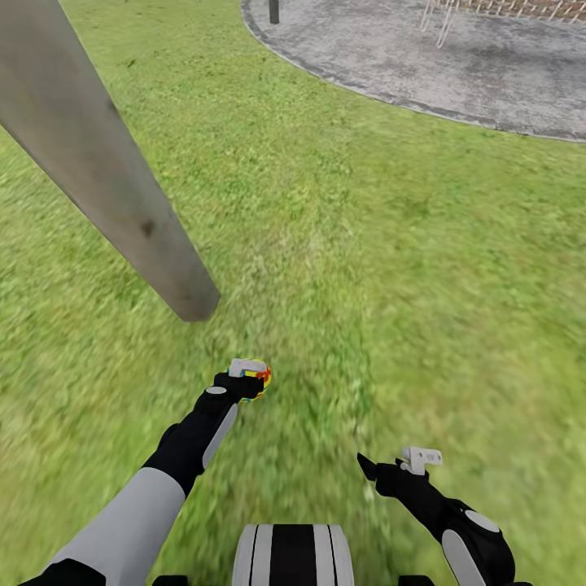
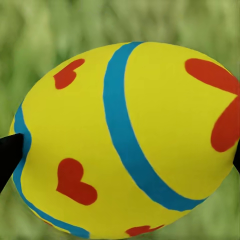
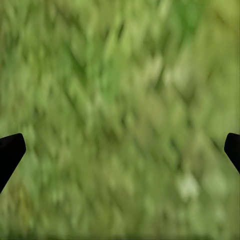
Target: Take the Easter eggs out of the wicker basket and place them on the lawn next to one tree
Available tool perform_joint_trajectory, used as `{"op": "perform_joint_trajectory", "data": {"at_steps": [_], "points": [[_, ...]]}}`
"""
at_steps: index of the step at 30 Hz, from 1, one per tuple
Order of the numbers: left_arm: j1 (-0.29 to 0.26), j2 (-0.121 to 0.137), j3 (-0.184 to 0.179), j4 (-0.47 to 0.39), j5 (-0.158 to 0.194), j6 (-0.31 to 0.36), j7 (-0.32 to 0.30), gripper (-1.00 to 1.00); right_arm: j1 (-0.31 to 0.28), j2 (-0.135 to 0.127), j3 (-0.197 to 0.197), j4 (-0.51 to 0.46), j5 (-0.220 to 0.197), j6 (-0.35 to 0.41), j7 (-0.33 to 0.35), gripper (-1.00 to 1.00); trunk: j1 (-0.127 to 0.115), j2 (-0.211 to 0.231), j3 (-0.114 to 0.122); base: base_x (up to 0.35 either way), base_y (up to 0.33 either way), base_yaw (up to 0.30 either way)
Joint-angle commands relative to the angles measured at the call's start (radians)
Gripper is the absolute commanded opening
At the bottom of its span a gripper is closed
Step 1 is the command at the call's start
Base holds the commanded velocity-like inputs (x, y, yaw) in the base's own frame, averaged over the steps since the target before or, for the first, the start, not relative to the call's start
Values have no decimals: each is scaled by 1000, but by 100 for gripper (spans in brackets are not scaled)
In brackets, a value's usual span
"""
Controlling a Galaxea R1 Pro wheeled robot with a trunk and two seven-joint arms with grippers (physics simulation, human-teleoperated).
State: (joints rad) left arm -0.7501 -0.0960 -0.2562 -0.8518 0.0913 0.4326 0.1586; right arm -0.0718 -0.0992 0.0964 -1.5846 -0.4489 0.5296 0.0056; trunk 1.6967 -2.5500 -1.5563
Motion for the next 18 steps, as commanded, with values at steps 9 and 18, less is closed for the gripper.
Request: {"op": "perform_joint_trajectory", "data": {"at_steps": [9,18], "points": [[0,1,-2,52,10,5,8,100,0,-1,0,0,-1,4,1,100,-2,1,15,0,0,0],[0,1,-2,52,10,7,5,100,0,-1,0,0,-1,4,1,100,-6,3,50,0,0,0]]}}
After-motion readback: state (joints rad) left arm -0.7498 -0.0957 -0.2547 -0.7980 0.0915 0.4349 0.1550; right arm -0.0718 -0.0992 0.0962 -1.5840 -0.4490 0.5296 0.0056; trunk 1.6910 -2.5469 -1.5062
